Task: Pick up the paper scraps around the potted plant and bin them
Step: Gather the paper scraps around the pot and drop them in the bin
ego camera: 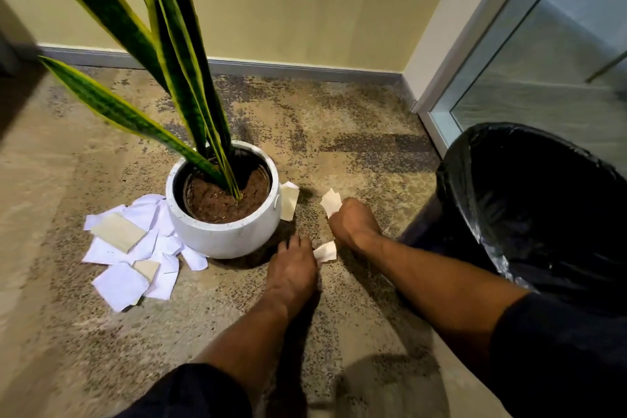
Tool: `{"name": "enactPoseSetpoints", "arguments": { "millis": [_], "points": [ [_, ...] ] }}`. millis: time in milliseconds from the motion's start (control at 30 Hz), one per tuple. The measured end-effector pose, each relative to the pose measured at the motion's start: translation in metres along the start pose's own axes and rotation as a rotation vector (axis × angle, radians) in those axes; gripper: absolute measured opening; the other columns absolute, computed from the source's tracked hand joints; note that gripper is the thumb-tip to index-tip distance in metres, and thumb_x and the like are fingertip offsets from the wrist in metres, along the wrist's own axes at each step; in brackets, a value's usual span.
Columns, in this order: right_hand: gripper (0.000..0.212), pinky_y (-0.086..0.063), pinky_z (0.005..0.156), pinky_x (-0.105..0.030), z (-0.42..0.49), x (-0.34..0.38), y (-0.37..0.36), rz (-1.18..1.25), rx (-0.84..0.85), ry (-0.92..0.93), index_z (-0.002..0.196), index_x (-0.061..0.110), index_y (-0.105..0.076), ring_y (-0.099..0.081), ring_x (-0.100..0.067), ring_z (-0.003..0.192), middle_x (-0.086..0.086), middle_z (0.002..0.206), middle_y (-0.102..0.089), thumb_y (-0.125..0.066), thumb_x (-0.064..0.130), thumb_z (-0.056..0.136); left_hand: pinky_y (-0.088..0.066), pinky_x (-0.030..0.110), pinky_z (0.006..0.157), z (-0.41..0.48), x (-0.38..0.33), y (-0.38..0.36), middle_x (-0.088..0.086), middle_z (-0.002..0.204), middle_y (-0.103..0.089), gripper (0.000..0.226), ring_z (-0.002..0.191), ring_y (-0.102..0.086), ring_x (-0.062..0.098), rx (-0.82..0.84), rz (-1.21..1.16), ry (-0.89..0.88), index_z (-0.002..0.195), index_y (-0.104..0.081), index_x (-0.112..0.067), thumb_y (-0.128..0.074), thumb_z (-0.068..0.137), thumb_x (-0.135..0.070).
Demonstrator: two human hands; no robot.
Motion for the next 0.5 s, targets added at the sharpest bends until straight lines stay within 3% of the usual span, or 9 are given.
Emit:
{"name": "enactPoseSetpoints", "arguments": {
  "millis": [133, 300, 400, 500],
  "points": [
    [0.015, -0.053, 0.069, -0.031, -0.012, 0.018, 0.017, 0.029, -0.041, 0.048, 0.098, 0.006, -0.064, -0.063, -0.027, 0.084, -0.014, 0.102, -0.068, -0.058, 0.014, 0.087, -0.052, 0.04, 0.074, -0.011, 0.007, 0.02, 0.003, 0.097, -0.065, 0.013, 0.083, -0.059, 0.021, -0.1, -0.302, 0.076, 0.102, -0.049, -0.022, -0.047, 0.097, -0.034],
    [0.02, -0.047, 0.06, -0.027, -0.033, 0.043, 0.053, 0.015, -0.193, 0.131, 0.104, 0.013, -0.064, -0.062, -0.025, 0.076, -0.009, 0.097, -0.069, -0.061, 0.015, 0.085, -0.051, 0.034, 0.071, -0.02, -0.002, 0.062, 0.006, 0.095, -0.068, 0.018, 0.081, -0.062, 0.021, -0.256, -0.463, 0.099, 0.104, -0.057, -0.014, -0.057, 0.095, -0.029],
    [0.022, -0.036, 0.049, -0.022, -0.05, 0.056, 0.081, 0.005, -0.334, 0.238, 0.111, 0.013, -0.058, -0.053, -0.019, 0.066, -0.003, 0.084, -0.063, -0.057, 0.015, 0.089, -0.033, 0.024, 0.056, -0.028, -0.017, 0.095, 0.001, 0.081, -0.064, 0.012, 0.069, -0.054, 0.017, -0.384, -0.577, 0.093, 0.09, -0.055, -0.016, -0.063, 0.091, -0.025],
    [0.026, -0.03, 0.043, -0.022, -0.073, 0.065, 0.11, -0.002, -0.425, 0.357, 0.117, 0.009, -0.052, -0.051, -0.015, 0.062, 0.0, 0.08, -0.059, -0.056, 0.013, 0.092, -0.027, 0.028, 0.054, -0.036, -0.036, 0.127, -0.004, 0.066, -0.057, 0.021, 0.063, -0.052, 0.022, -0.449, -0.657, 0.077, 0.078, -0.049, -0.021, -0.065, 0.087, -0.032]
  ]
}}
Point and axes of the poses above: each hand's wrist, its own z-axis towards the middle knuckle, its own y-axis out of the back of the hand, x = y × z, the point moved 7 cm from there along z, towards the middle knuckle
